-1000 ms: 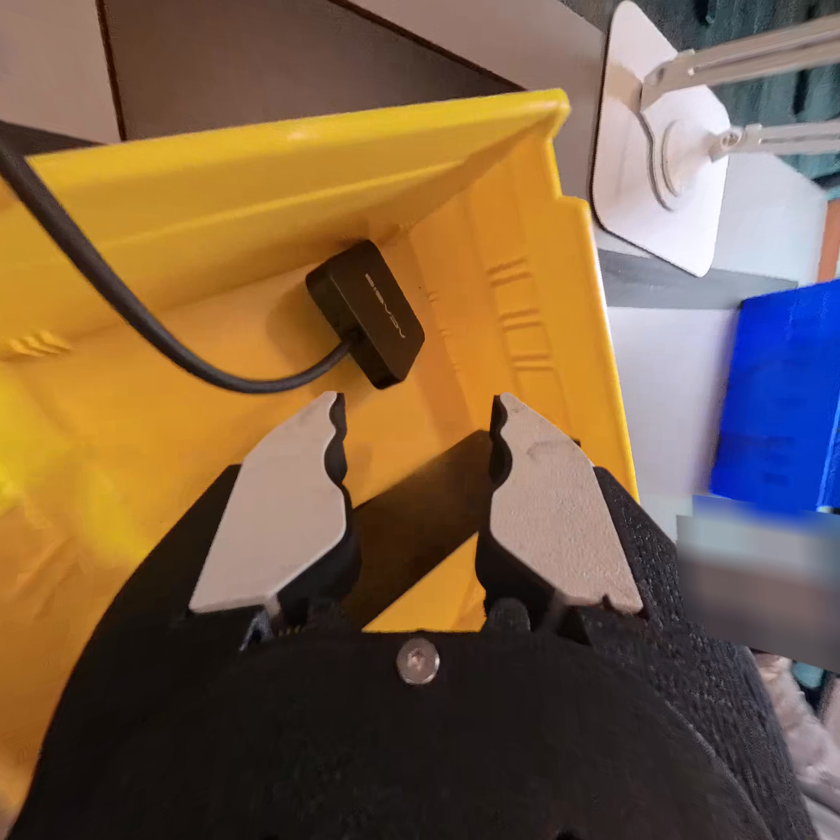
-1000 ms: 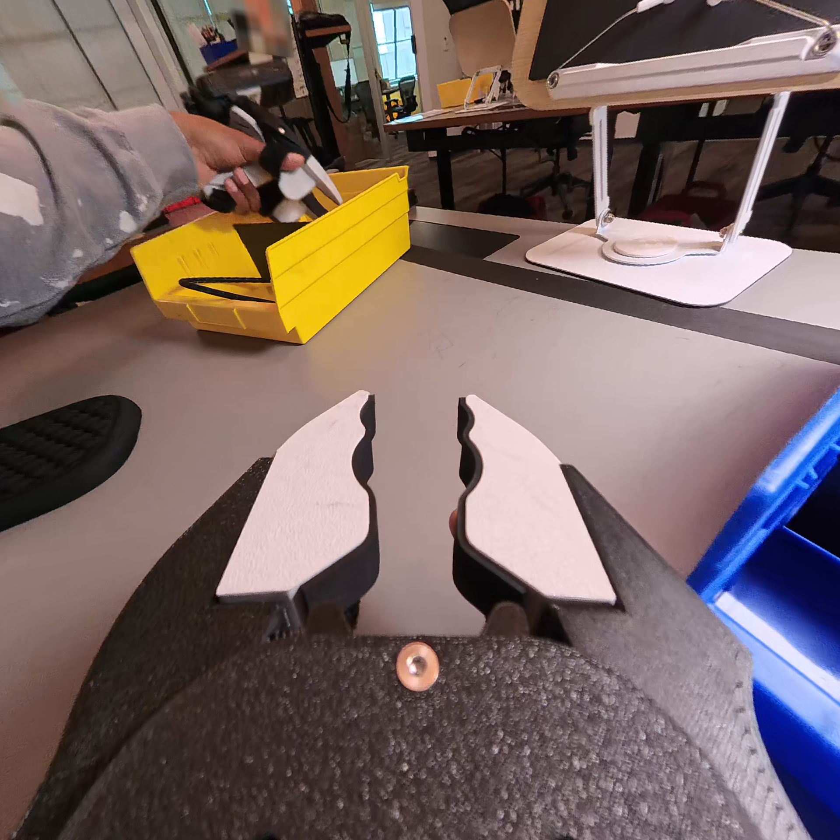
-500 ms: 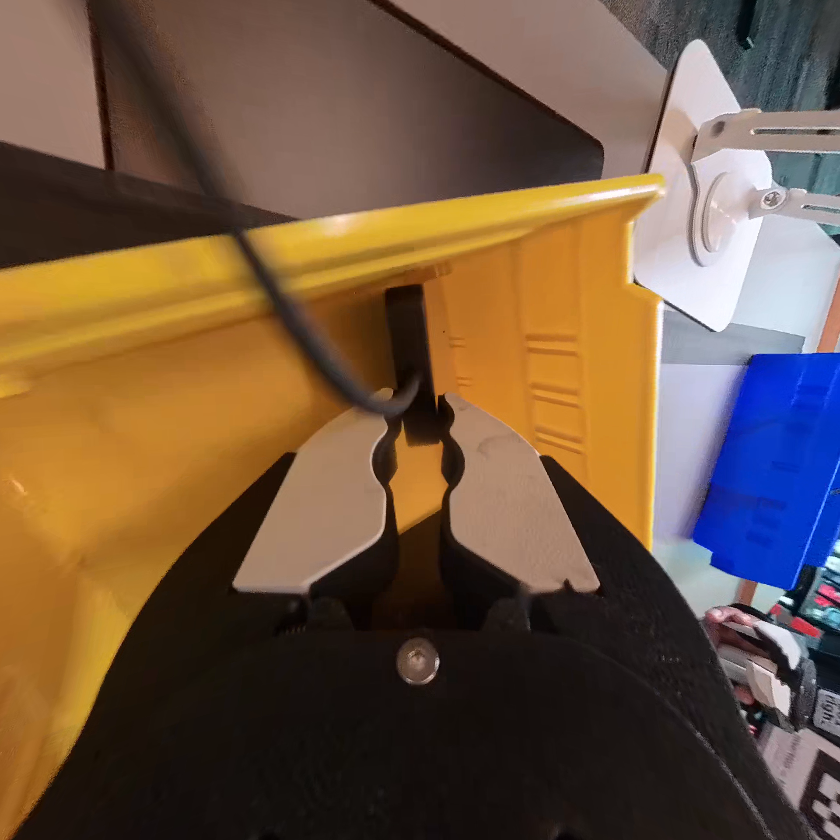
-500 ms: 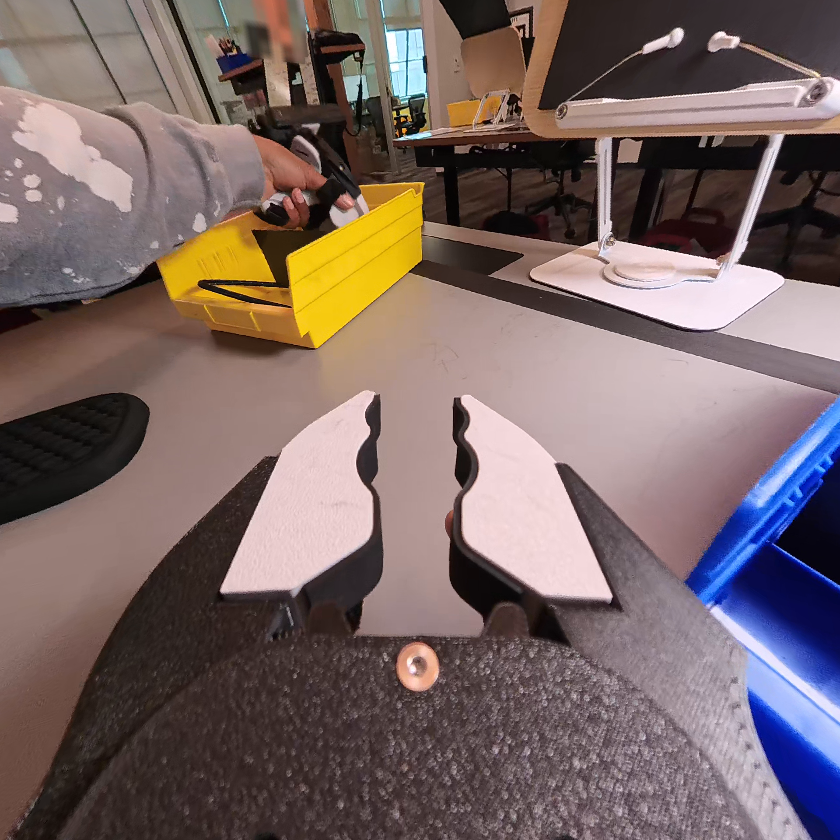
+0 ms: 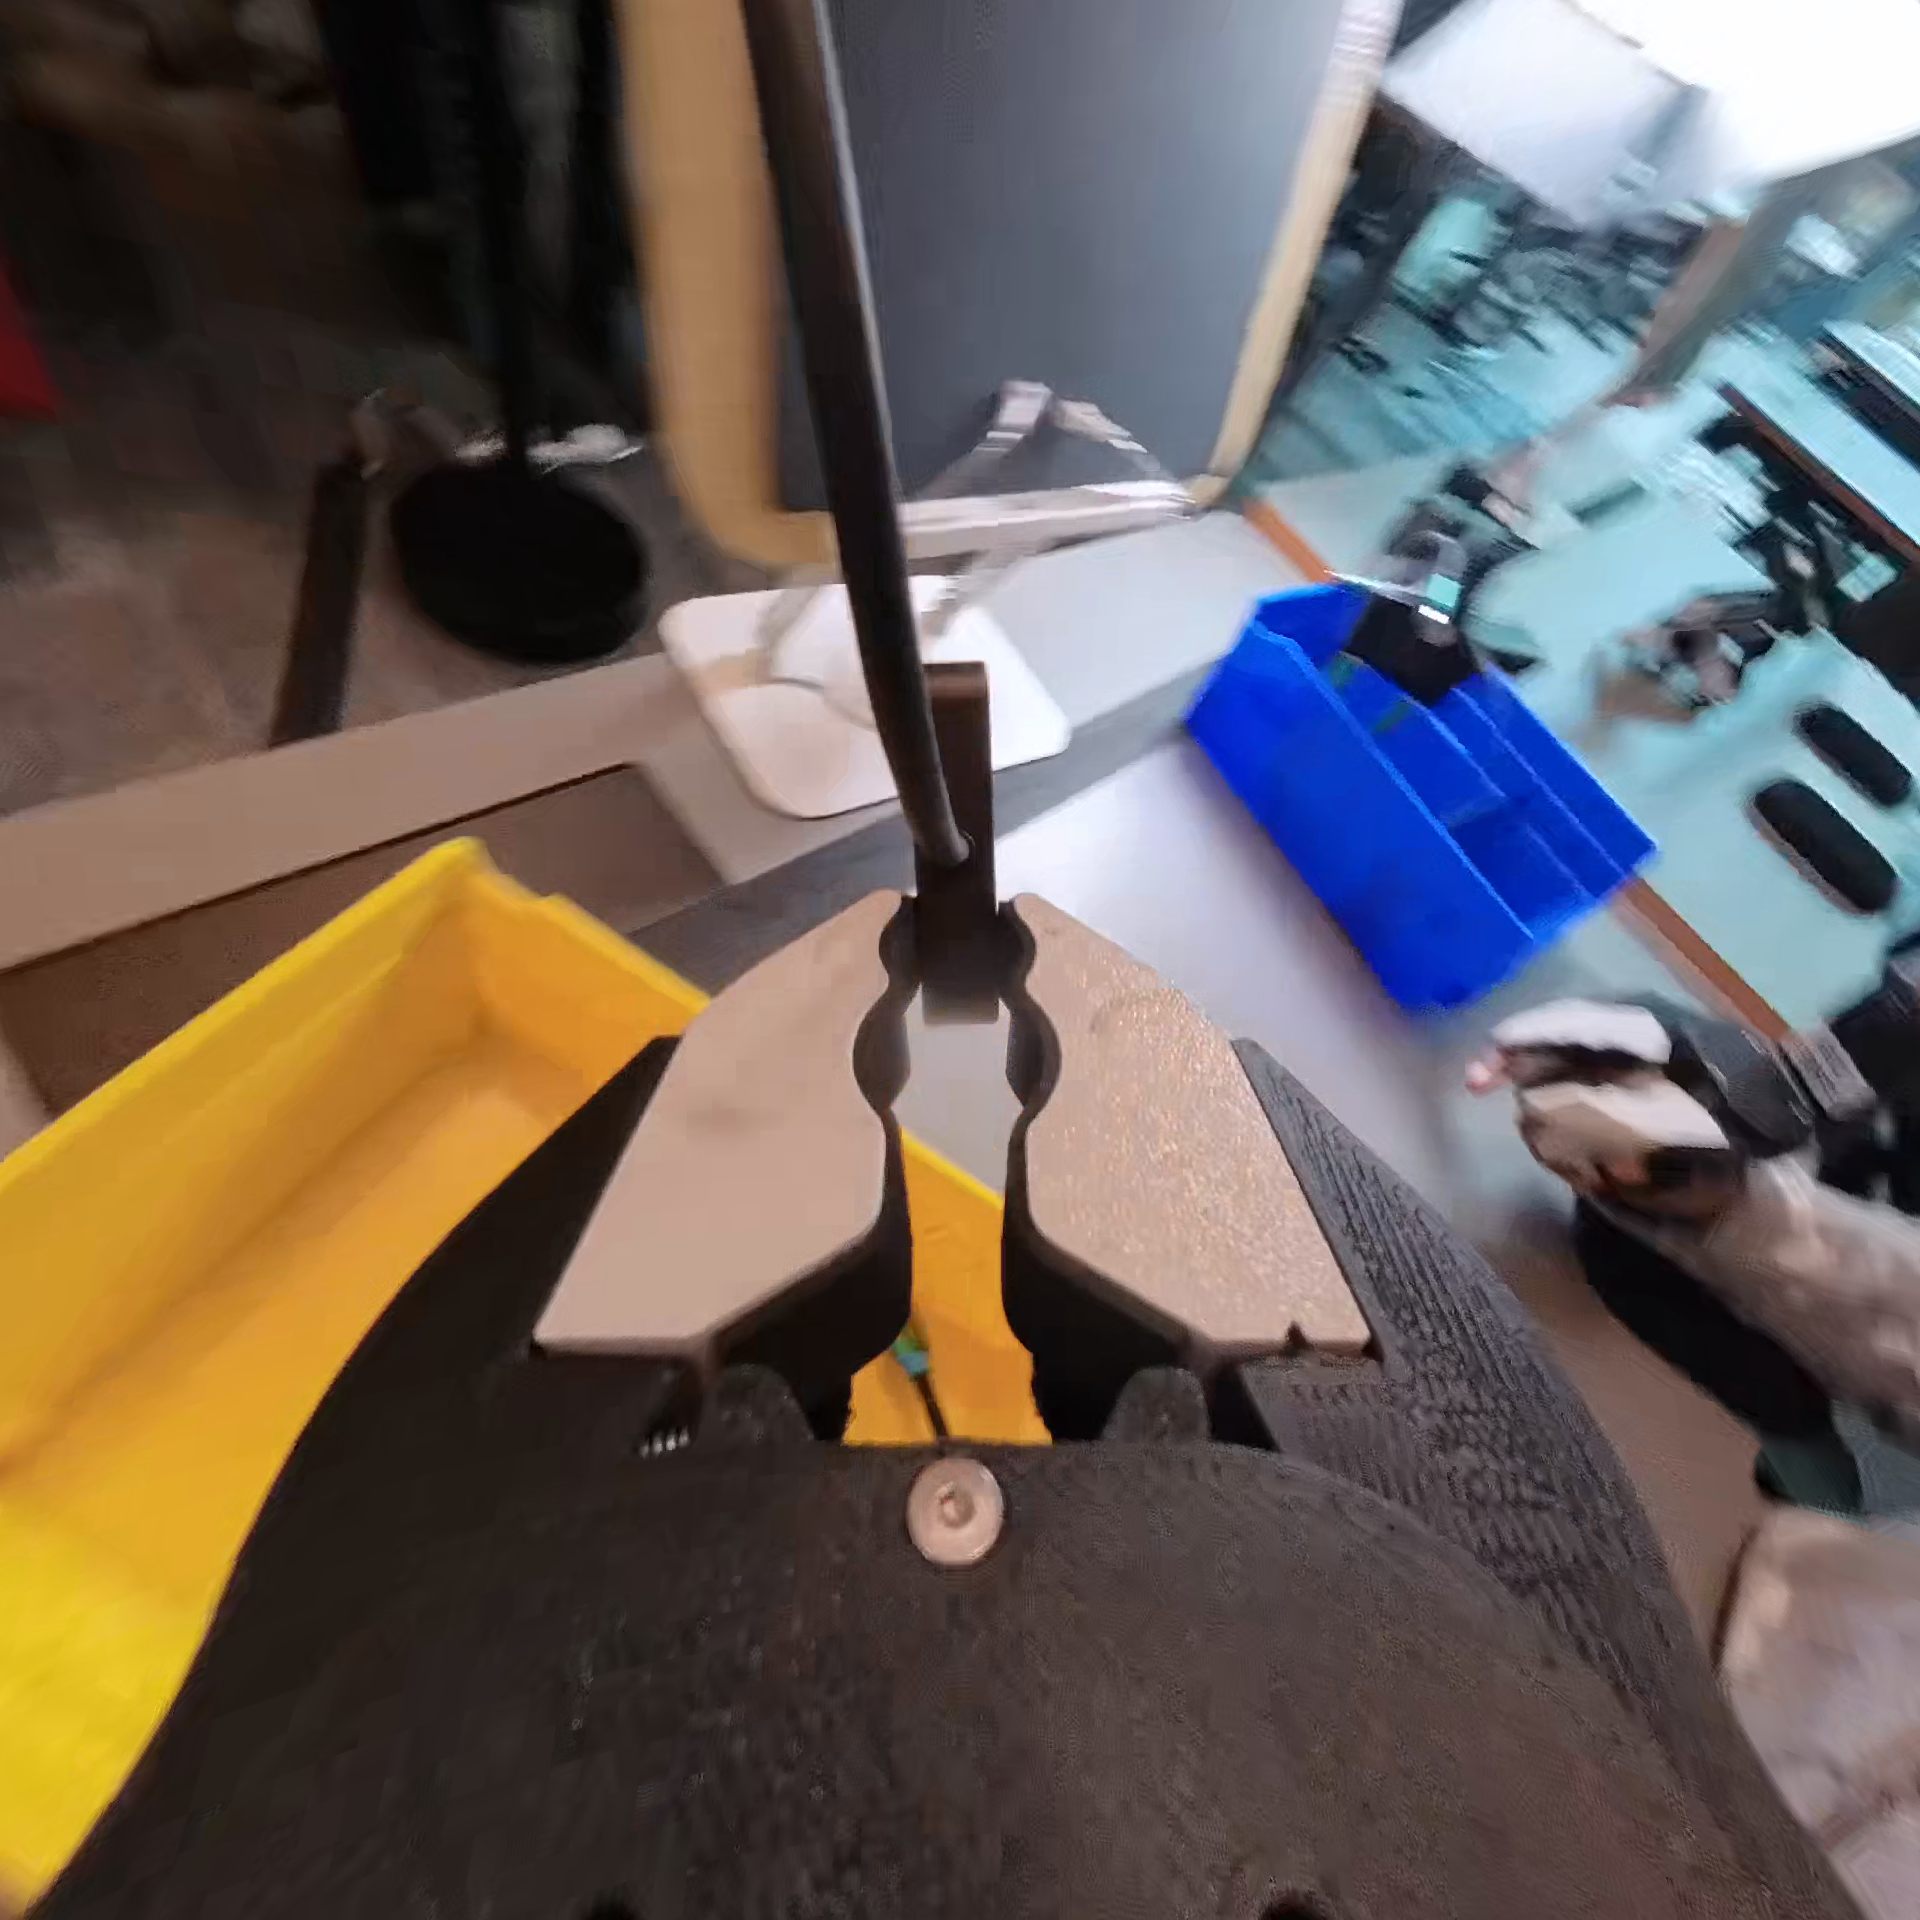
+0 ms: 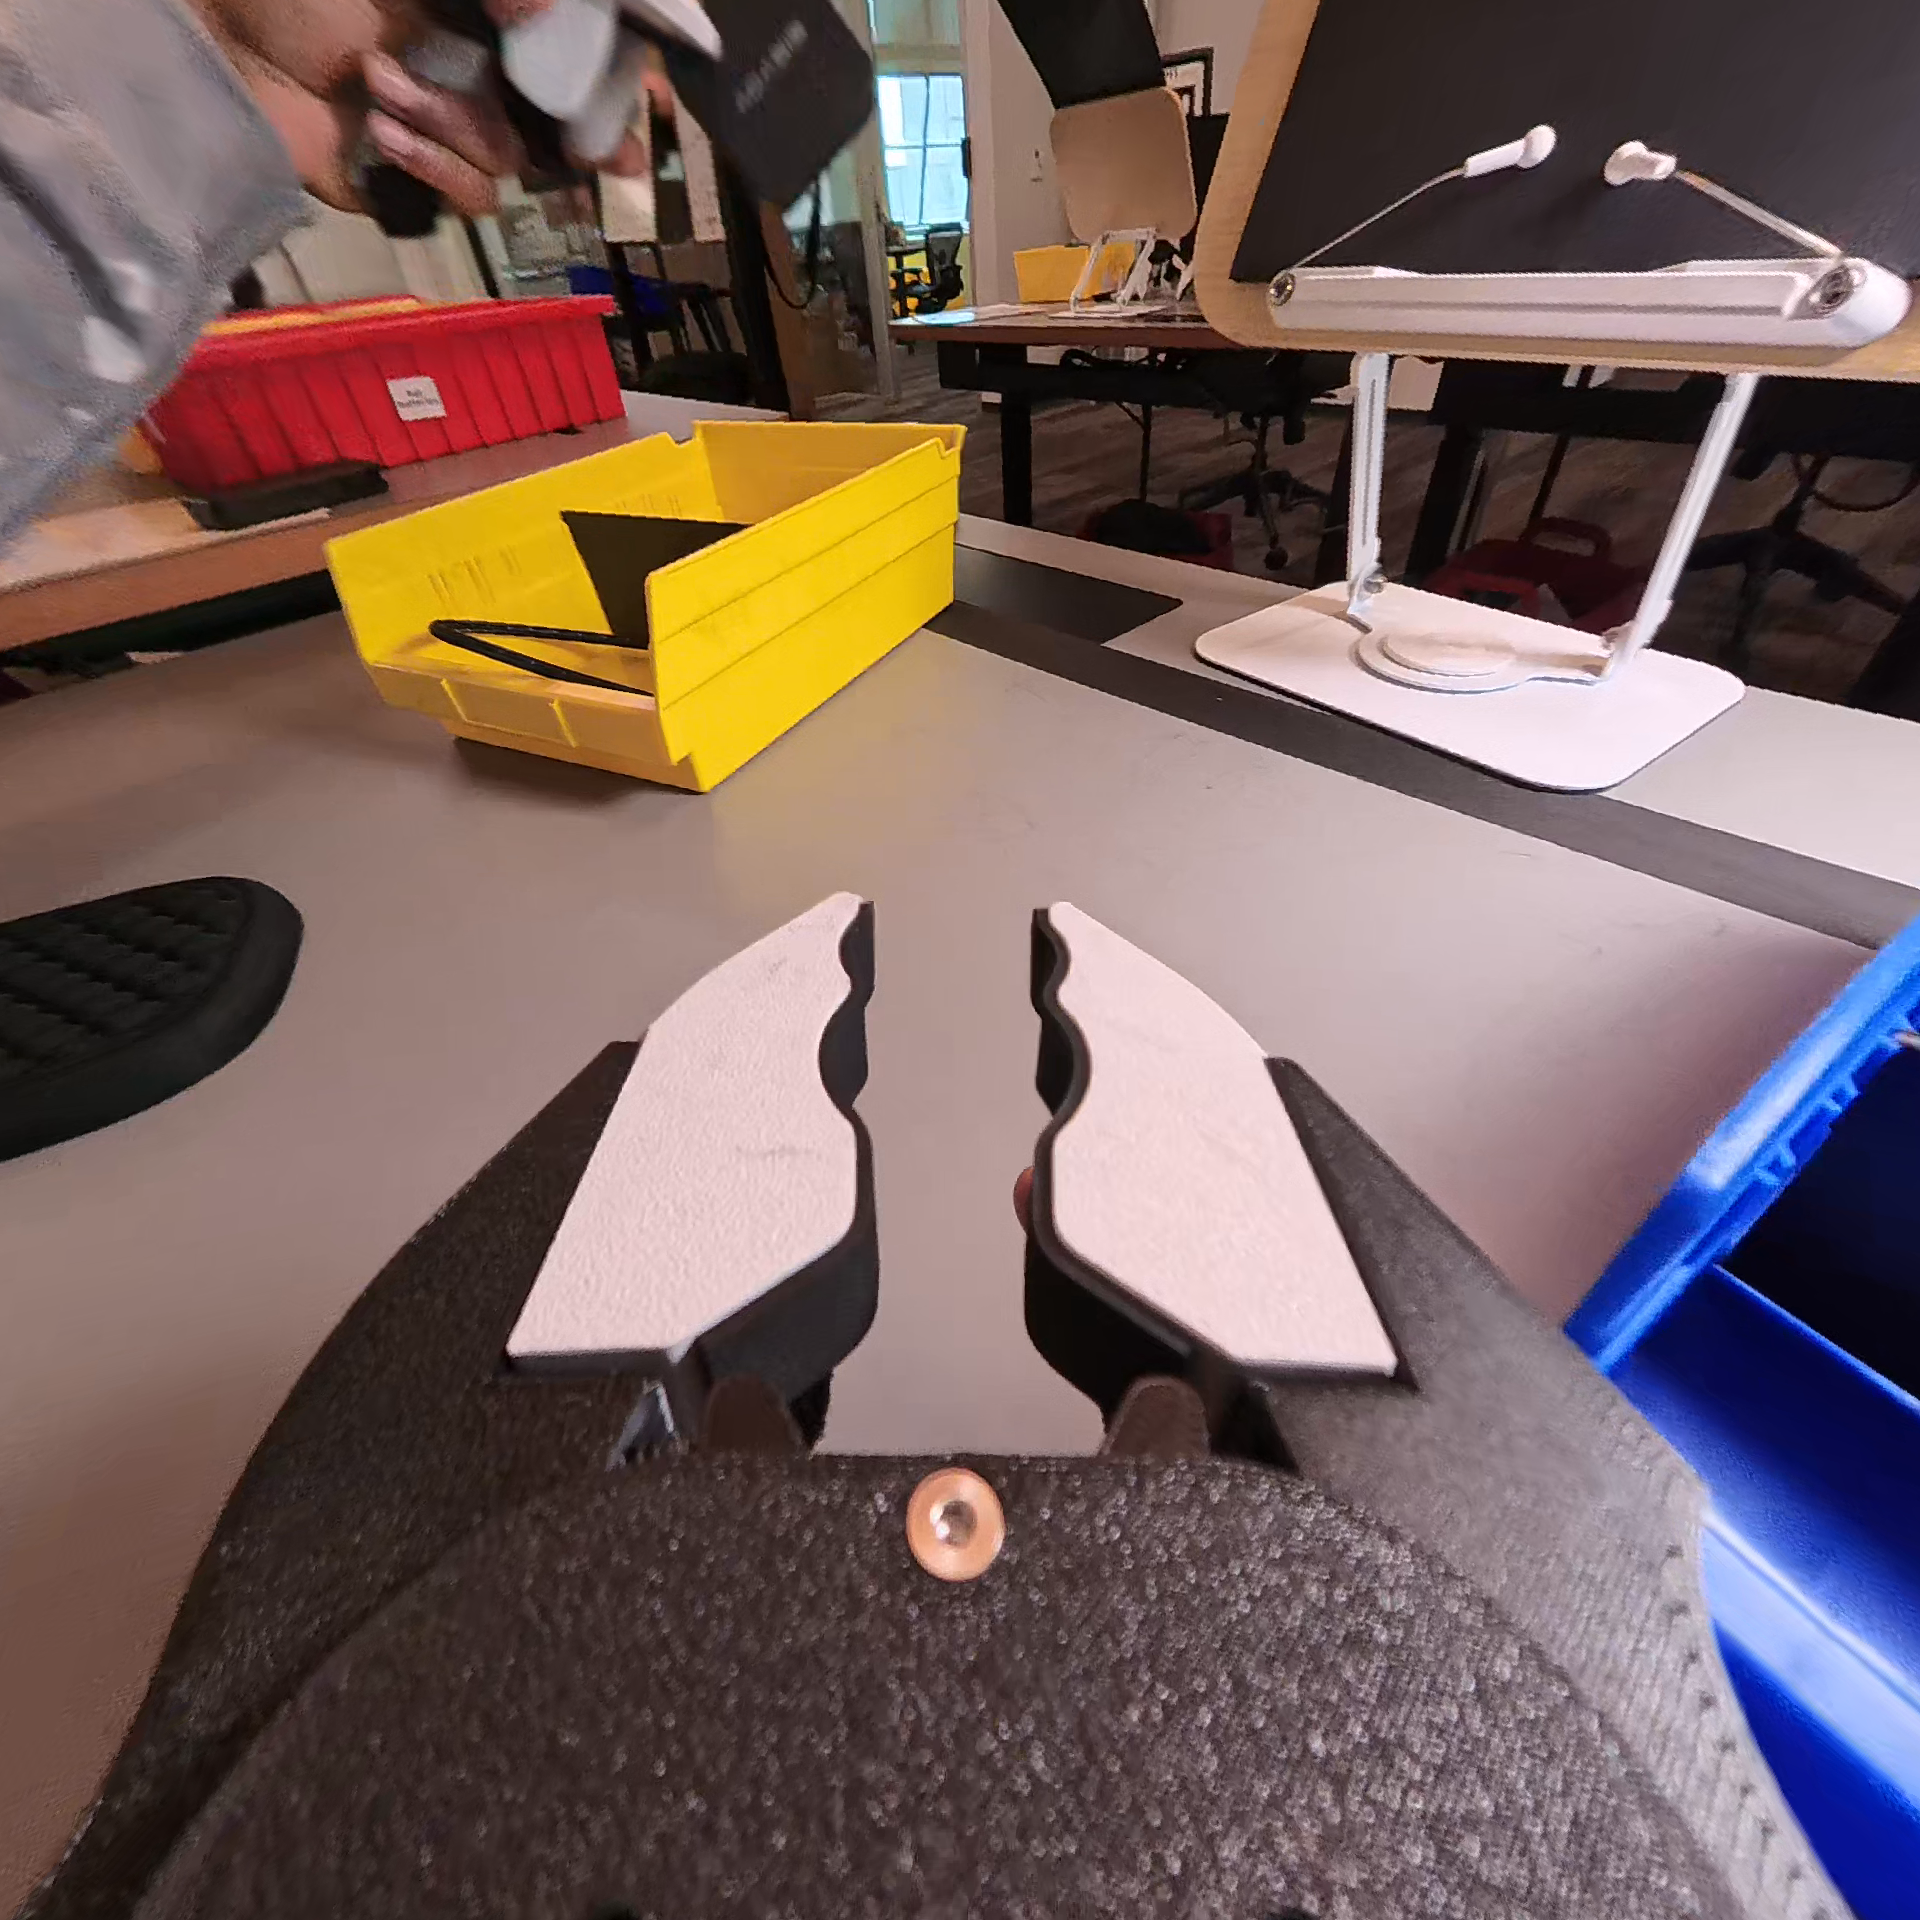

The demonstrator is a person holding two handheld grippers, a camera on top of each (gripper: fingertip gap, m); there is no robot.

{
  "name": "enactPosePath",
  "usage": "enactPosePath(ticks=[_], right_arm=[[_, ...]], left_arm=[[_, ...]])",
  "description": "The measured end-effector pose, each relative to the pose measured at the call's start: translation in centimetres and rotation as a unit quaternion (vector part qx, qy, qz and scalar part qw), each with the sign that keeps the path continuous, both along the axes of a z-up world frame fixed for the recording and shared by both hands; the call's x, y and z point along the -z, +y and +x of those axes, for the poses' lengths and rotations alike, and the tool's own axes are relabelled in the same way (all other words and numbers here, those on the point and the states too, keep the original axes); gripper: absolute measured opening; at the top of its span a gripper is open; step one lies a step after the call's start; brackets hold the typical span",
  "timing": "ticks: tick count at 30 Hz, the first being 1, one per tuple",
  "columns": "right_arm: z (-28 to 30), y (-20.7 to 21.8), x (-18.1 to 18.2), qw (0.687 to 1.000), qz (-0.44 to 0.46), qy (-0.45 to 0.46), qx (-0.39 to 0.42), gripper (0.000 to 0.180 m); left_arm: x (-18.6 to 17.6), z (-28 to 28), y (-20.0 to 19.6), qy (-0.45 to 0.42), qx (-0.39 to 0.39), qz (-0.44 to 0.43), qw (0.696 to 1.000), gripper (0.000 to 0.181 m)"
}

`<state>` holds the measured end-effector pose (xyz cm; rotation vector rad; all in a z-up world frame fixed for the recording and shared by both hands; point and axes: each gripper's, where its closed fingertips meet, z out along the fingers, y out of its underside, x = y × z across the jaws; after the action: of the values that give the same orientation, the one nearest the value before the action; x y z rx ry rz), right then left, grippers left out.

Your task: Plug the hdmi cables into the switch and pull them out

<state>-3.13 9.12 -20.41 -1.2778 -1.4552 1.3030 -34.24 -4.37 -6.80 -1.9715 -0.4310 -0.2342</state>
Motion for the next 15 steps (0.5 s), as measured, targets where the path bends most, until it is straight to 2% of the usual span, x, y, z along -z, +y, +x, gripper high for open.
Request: enactPosePath(ticks=[3,9,13,15], right_arm=[[-0.8,0.1,-2.0,1.000,0.020,0.002,-0.005,0.028],[-3.1,-2.6,-10.9,0.990,0.084,0.026,-0.107,0.035],[-3.7,-5.8,-14.2,0.973,0.074,0.048,-0.213,0.043],[-3.4,-7.1,-14.8,0.963,0.077,0.081,-0.246,0.032]], left_arm=[[-1.0,7.9,1.4,0.067,0.119,0.039,0.990,0.015],[-0.4,21.5,4.7,0.123,0.282,0.127,0.943,0.014],[-1.7,26.8,5.7,0.146,0.362,0.212,0.896,0.015],[-2.0,28.1,5.6,0.140,0.385,0.247,0.878,0.015]])
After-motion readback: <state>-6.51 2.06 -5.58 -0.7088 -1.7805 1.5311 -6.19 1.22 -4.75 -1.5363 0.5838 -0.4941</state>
